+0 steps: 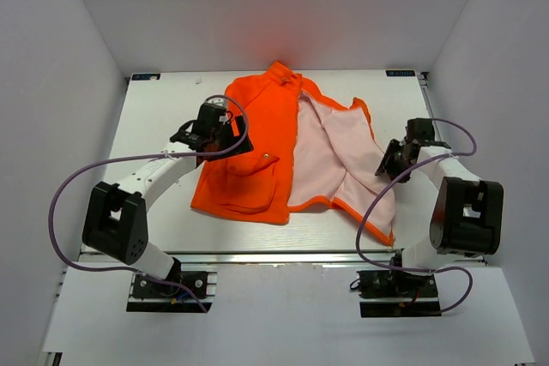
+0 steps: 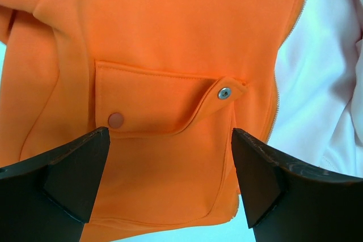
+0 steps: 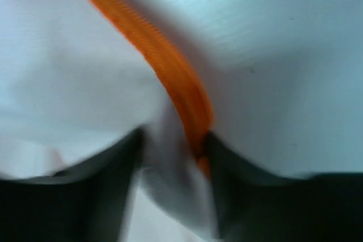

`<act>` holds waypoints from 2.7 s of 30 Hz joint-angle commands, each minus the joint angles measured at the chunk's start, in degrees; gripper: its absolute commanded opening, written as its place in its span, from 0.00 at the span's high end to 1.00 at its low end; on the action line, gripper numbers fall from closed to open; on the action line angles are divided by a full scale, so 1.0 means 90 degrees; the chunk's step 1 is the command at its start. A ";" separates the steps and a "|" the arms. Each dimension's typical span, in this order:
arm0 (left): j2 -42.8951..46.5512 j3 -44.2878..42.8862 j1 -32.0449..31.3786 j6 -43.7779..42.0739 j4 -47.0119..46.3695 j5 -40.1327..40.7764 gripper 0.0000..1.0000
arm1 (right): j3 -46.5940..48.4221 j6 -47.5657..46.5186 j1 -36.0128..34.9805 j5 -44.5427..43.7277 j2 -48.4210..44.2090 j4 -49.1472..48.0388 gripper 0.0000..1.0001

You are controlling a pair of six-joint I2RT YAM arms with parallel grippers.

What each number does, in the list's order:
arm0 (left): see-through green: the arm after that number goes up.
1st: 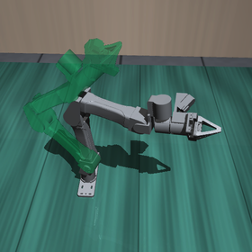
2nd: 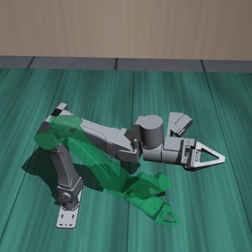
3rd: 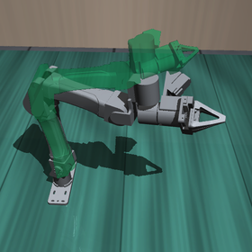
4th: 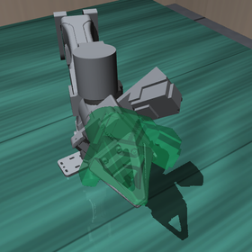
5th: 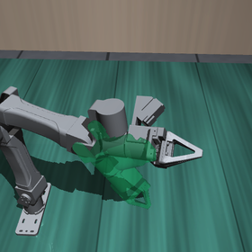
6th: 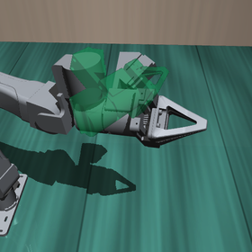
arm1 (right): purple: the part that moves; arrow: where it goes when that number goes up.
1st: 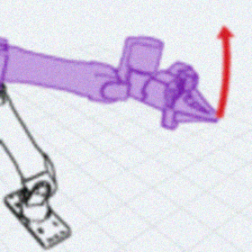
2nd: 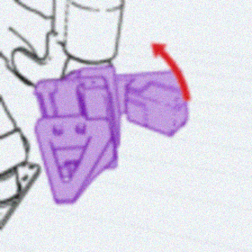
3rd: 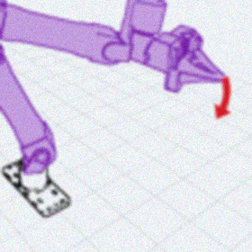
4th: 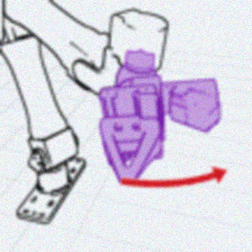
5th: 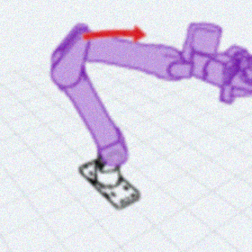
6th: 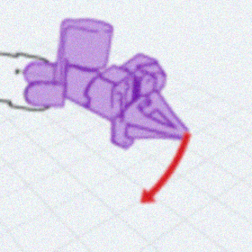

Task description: Zip up the jacket

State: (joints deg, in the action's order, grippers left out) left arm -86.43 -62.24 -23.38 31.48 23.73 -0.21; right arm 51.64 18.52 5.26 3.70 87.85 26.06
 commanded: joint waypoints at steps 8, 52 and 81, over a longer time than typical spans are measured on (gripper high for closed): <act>0.0112 0.0313 -0.0010 -0.0002 -0.0224 -0.0074 0.02 | 0.0824 0.0080 -0.0844 -0.0536 -0.0660 0.0296 1.00; -0.0415 0.0812 0.0000 -0.0071 -0.0585 -0.0690 0.02 | 0.0971 0.0482 -0.2851 -0.1045 0.1174 -0.0668 0.11; 0.1135 0.0841 0.0078 0.0350 -0.0098 -0.0238 0.02 | 0.0339 -0.0078 -0.4798 -0.1251 -0.1567 -0.0369 0.11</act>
State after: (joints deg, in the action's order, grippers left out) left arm -81.62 -54.28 -22.87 35.16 23.44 2.44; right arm 59.09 14.35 -29.85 -7.33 75.35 16.71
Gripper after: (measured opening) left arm 0.978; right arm 0.894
